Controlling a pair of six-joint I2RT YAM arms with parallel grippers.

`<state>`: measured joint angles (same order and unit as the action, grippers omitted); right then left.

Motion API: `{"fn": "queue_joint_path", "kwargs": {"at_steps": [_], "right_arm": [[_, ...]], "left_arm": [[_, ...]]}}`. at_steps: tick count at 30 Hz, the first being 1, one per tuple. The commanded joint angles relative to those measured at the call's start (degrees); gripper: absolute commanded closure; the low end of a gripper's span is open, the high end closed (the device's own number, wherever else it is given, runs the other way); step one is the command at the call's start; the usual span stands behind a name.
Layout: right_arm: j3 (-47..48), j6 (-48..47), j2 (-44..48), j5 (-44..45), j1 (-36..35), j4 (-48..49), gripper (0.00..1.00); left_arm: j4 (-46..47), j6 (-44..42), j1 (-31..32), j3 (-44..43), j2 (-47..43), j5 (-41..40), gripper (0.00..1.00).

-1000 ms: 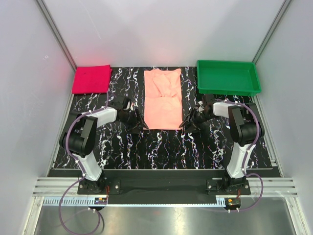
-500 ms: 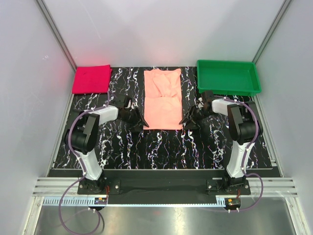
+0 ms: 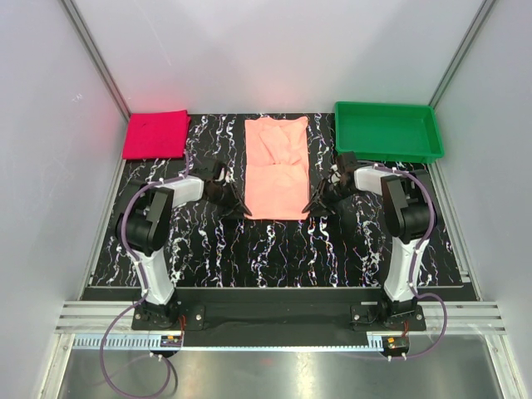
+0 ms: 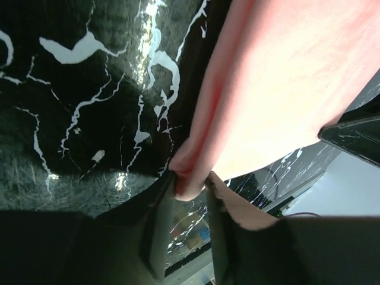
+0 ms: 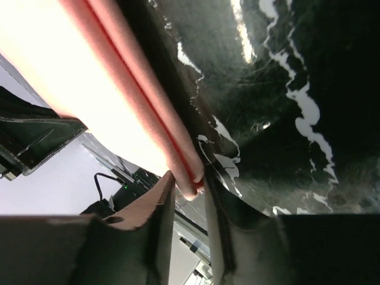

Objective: Fold and stack the t-shirts
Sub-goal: Fold the tshirt

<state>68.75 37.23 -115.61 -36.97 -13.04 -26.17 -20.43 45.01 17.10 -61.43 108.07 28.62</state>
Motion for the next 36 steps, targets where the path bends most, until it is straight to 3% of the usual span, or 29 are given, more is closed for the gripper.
{"fn": "queue_joint_path", "kwargs": {"at_steps": [1,3,4,5,6,11,15,28,36], "right_arm": [[-0.20,-2.60,-3.83,8.67,-1.02,1.04,0.68],[-0.02,-2.78,-3.92,8.76,-1.11,0.86,0.79],[-0.02,-3.04,-3.92,8.85,-1.03,0.77,0.91],[0.07,-3.22,-4.01,8.76,-1.02,0.69,0.96],[-0.11,-3.39,-4.01,8.50,-1.11,0.60,1.00],[-2.83,-4.97,-0.59,8.67,-2.34,-0.28,1.00],[-9.31,-5.86,4.68,9.02,-4.98,-0.81,1.00],[-35.69,4.24,34.03,9.81,-15.25,1.48,1.00],[-44.32,16.02,51.78,10.87,-24.66,-1.50,1.00]], "left_arm": [[-0.84,-3.26,-0.05,0.78,4.07,-6.74,0.75],[-1.89,-4.49,-0.05,0.17,4.34,-6.82,0.89],[-2.33,-4.84,-0.05,0.08,4.43,-7.00,0.95],[-2.95,-5.54,-0.05,-0.01,4.34,-7.17,1.00],[-3.30,-5.99,-0.05,0.08,4.34,-7.52,1.00],[-3.39,-7.22,0.56,4.03,0.57,-8.32,1.00],[-3.39,-6.87,3.46,11.21,-7.49,-9.55,1.00],[-6.10,9.02,26.64,32.94,-39.04,-16.75,1.00],[-10.25,16.86,35.44,35.24,-53.05,-18.34,1.00]]}}
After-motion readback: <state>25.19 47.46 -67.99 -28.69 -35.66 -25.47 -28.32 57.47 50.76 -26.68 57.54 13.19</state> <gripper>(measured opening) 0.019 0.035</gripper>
